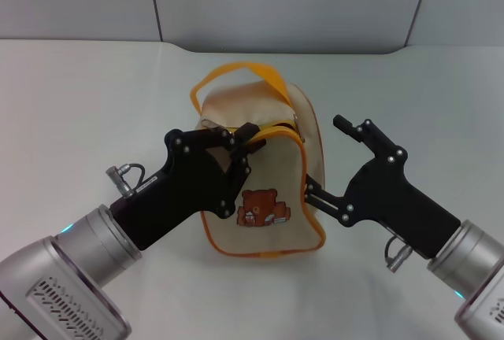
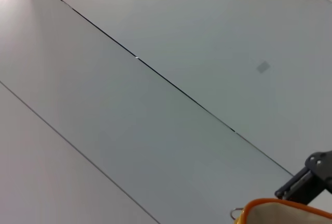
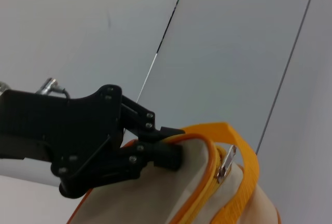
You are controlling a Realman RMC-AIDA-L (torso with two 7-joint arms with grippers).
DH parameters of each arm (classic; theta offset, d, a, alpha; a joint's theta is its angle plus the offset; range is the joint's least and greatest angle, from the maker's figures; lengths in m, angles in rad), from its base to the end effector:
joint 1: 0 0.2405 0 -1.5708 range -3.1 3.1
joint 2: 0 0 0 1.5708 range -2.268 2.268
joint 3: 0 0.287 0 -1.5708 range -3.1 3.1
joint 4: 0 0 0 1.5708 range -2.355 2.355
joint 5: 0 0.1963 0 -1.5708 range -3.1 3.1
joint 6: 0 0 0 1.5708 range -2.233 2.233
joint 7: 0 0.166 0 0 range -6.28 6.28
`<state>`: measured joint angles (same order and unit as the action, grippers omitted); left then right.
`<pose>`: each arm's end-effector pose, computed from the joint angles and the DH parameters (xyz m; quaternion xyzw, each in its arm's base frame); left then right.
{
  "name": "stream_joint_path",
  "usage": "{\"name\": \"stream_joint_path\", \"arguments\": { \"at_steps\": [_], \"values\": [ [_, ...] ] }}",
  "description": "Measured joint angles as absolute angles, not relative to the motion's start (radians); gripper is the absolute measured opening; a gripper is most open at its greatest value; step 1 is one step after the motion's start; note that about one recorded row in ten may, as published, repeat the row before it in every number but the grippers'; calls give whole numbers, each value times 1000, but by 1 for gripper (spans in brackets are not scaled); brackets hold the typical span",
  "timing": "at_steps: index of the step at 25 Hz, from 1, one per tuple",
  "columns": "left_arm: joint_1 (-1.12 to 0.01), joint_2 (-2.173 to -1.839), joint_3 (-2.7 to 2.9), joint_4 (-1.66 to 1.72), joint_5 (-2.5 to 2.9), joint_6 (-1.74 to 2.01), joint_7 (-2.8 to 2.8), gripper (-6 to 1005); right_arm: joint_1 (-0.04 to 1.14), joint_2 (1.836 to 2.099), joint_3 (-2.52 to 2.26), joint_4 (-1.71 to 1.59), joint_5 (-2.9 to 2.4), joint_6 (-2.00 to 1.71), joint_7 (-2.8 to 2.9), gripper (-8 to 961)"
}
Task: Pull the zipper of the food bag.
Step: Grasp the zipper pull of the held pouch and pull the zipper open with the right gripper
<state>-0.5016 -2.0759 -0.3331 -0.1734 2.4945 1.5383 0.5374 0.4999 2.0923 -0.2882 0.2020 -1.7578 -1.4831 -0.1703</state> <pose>-0.2314 0.2963 -0.0915 -0.7927 0.2949 -0.2809 0.4536 0.2555 0.2936 -0.1026 -0.8441 -0.0538 0.3228 0.4247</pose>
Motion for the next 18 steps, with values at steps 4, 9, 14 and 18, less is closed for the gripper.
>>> {"name": "stream_joint_path", "arguments": {
  "at_steps": [4, 9, 14, 18],
  "values": [
    [-502, -2076, -334, -173, 2494, 1542, 538, 79, 481, 2092, -258, 242, -1753, -1532, -291, 820],
    [-501, -2077, -331, -173, 2494, 1543, 538, 79, 463, 2092, -159, 333, -1755, -1559, -504, 821],
    [-496, -2077, -334, -176, 2494, 1543, 538, 79, 433, 2092, -140, 355, -1758, -1653, -522, 819],
    [-497, -2077, -333, -177, 2494, 1543, 538, 79, 436, 2092, -140, 359, -1759, -1651, -522, 818]
  ]
}}
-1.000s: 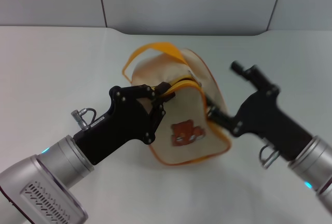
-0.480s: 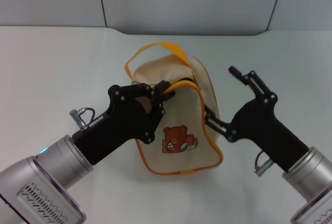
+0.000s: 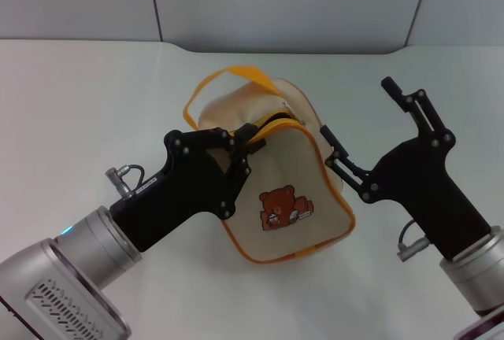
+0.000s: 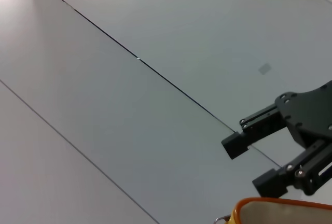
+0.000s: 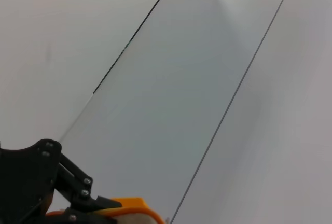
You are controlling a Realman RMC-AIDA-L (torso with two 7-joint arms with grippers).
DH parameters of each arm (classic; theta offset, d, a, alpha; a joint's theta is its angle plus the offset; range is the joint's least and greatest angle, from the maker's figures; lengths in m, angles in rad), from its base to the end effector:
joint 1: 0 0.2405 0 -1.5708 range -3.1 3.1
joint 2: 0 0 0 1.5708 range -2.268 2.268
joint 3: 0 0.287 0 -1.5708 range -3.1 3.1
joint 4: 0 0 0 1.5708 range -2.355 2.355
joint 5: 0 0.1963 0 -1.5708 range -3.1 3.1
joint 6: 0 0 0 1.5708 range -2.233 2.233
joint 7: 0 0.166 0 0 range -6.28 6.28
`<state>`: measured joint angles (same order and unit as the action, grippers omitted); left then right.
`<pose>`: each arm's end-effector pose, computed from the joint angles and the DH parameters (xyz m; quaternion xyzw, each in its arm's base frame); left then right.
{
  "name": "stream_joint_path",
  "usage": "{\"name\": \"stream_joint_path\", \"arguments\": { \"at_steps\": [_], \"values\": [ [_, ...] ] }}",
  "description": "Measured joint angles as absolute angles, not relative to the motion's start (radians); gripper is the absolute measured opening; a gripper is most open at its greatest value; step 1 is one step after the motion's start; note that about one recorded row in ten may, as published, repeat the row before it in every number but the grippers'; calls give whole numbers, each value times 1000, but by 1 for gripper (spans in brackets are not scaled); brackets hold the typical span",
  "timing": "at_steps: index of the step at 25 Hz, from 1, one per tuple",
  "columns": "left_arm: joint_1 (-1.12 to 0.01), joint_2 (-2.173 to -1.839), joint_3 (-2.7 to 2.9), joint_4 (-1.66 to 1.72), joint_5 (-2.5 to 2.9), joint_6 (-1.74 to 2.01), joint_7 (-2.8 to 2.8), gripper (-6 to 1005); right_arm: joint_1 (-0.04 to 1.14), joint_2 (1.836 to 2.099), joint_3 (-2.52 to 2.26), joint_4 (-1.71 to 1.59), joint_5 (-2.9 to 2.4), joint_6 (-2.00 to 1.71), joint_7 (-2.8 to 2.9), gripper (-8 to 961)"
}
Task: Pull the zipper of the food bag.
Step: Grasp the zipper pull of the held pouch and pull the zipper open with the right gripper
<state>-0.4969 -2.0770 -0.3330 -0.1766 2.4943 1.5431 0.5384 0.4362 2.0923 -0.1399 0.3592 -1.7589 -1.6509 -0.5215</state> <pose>-0.2312 0.2945 -0.0915 -0.7918 0.2932 -0.2835 0.4547 0.2372 0.2738 -0.0822 -0.7573 -0.1164 0.3375 0.5468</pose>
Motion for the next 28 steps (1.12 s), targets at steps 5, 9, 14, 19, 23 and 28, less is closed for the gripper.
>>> {"name": "stream_joint_path", "arguments": {
  "at_steps": [5, 9, 14, 19, 23, 28],
  "values": [
    [-499, -2077, -332, -178, 2494, 1543, 538, 74, 451, 2092, -117, 367, -1760, -1637, -524, 817],
    [-500, -2077, -331, -178, 2494, 1543, 538, 77, 468, 2092, -94, 372, -1760, -1643, -525, 817],
    [-498, -2077, -331, -178, 2493, 1543, 539, 81, 499, 2092, -104, 374, -1795, -1565, -524, 818],
    [-499, -2077, -335, -177, 2494, 1543, 539, 85, 466, 2092, -104, 374, -1864, -1530, -531, 818],
    [-500, -2077, -338, -178, 2494, 1544, 538, 88, 416, 2092, -102, 369, -1867, -1556, -533, 817],
    [-501, -2077, -340, -177, 2494, 1544, 537, 92, 397, 2092, -96, 355, -1867, -1555, -534, 817]
  ]
}}
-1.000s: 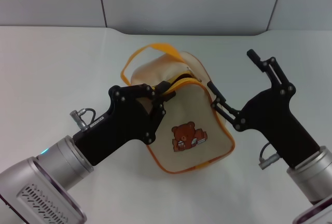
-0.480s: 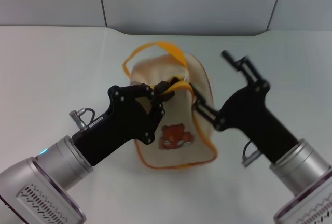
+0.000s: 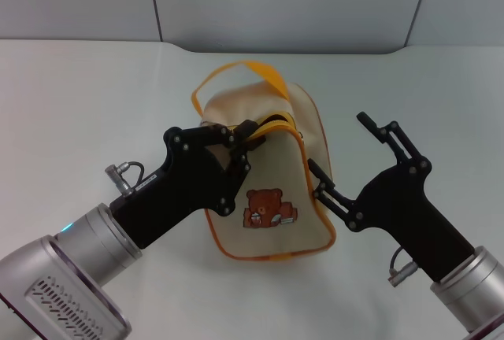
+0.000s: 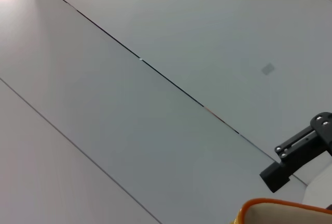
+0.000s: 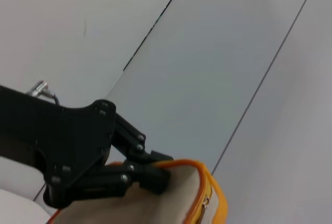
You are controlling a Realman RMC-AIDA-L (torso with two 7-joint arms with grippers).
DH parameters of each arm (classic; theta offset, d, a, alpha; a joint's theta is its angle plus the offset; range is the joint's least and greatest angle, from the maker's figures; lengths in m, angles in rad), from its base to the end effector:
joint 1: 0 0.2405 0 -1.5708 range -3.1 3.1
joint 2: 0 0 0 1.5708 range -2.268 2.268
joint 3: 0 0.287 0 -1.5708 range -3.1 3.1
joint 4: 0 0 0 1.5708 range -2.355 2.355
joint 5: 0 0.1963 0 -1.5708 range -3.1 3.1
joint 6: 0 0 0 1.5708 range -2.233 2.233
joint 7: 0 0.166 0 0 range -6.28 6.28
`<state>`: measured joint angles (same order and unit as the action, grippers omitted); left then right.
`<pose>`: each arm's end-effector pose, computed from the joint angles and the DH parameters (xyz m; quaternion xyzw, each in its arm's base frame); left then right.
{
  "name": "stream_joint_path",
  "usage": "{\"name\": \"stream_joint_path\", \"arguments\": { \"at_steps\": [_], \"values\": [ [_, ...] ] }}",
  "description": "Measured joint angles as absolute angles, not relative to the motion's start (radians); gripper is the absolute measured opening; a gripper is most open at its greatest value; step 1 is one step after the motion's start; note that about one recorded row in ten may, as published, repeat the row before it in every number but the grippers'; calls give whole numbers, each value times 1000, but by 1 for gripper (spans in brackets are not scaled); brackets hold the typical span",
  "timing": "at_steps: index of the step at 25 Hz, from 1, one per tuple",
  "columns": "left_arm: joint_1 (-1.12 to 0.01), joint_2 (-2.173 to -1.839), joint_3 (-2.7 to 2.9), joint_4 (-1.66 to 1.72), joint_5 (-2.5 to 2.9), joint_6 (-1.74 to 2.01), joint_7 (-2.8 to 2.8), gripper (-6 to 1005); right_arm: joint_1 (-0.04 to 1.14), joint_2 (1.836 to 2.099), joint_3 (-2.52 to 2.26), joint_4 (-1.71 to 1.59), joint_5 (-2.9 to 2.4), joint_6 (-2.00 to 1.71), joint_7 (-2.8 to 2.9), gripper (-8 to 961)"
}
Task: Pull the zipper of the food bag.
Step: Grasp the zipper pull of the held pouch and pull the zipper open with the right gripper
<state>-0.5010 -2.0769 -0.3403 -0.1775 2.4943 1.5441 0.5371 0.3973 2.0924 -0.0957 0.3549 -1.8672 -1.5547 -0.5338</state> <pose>-0.2297 0.2964 -0.0905 -0.7899 0.2930 -0.2851 0.4571 0.2489 0.2639 -0.0991 -0.7910 -0.1142 0.3022 0.5196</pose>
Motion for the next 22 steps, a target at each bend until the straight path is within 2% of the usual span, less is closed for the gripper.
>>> {"name": "stream_joint_path", "arguments": {
  "at_steps": [10, 22],
  "values": [
    [-502, -2077, -340, -178, 2494, 1544, 537, 99, 445, 2092, -101, 364, -1867, -1534, -535, 818],
    [-512, -2078, -341, -179, 2492, 1543, 537, 108, 444, 2092, -99, 378, -1868, -1496, -526, 817]
  ]
}}
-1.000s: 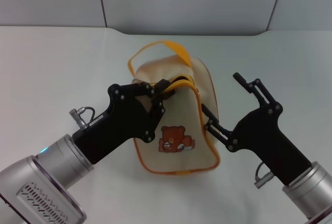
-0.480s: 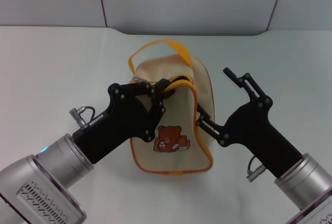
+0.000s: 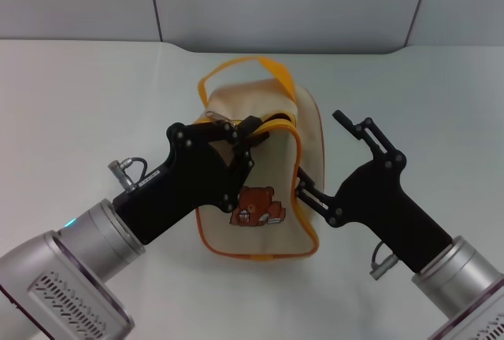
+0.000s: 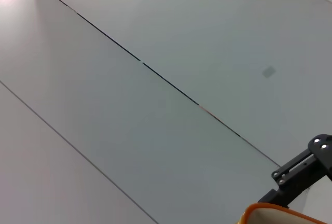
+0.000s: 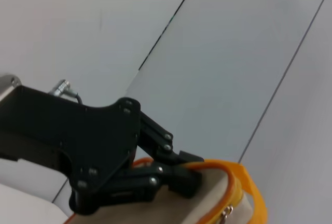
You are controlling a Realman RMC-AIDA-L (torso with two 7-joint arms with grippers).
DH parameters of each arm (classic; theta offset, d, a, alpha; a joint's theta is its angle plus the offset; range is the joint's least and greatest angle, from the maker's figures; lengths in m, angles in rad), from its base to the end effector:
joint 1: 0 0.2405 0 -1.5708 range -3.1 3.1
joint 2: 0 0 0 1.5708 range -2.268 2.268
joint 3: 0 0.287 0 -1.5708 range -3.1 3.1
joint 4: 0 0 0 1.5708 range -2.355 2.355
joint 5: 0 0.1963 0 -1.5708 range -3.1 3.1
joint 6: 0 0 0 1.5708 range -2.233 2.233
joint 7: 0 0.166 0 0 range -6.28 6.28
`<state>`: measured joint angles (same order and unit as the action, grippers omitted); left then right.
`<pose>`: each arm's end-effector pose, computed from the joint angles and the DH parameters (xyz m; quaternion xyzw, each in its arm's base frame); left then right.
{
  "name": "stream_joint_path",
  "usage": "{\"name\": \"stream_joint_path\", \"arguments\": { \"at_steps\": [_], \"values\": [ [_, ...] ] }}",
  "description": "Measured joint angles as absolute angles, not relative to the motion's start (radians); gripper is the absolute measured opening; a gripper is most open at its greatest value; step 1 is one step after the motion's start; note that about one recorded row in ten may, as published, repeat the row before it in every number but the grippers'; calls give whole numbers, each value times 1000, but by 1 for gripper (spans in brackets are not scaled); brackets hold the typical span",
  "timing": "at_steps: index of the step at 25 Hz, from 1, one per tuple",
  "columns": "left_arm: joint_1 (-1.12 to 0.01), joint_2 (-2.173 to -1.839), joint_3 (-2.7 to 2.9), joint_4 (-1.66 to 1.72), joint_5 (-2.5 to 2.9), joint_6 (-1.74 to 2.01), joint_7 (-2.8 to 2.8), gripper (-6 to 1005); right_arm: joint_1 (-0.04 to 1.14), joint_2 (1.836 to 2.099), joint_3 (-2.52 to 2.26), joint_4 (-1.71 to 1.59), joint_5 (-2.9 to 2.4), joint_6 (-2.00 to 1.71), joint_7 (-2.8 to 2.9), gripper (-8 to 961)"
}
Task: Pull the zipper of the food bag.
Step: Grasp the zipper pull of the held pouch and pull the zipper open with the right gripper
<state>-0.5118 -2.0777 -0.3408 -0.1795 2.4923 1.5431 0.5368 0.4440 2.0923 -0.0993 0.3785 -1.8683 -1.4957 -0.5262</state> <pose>-0.2260 0.2990 -0.0907 -0.7880 0.2960 -0.2883 0.4564 0.2384 0.2743 -0.1092 -0.8046 -0.1146 0.3027 0.4978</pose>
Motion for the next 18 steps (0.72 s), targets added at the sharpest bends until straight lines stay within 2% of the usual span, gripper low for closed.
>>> {"name": "stream_joint_path", "arguments": {
  "at_steps": [9, 18],
  "values": [
    [-514, -2079, -339, -180, 2493, 1543, 535, 115, 451, 2092, -92, 389, -1868, -1519, -526, 817],
    [-513, -2079, -336, -182, 2495, 1543, 535, 121, 449, 2092, -99, 390, -1869, -1526, -533, 700]
  ]
}}
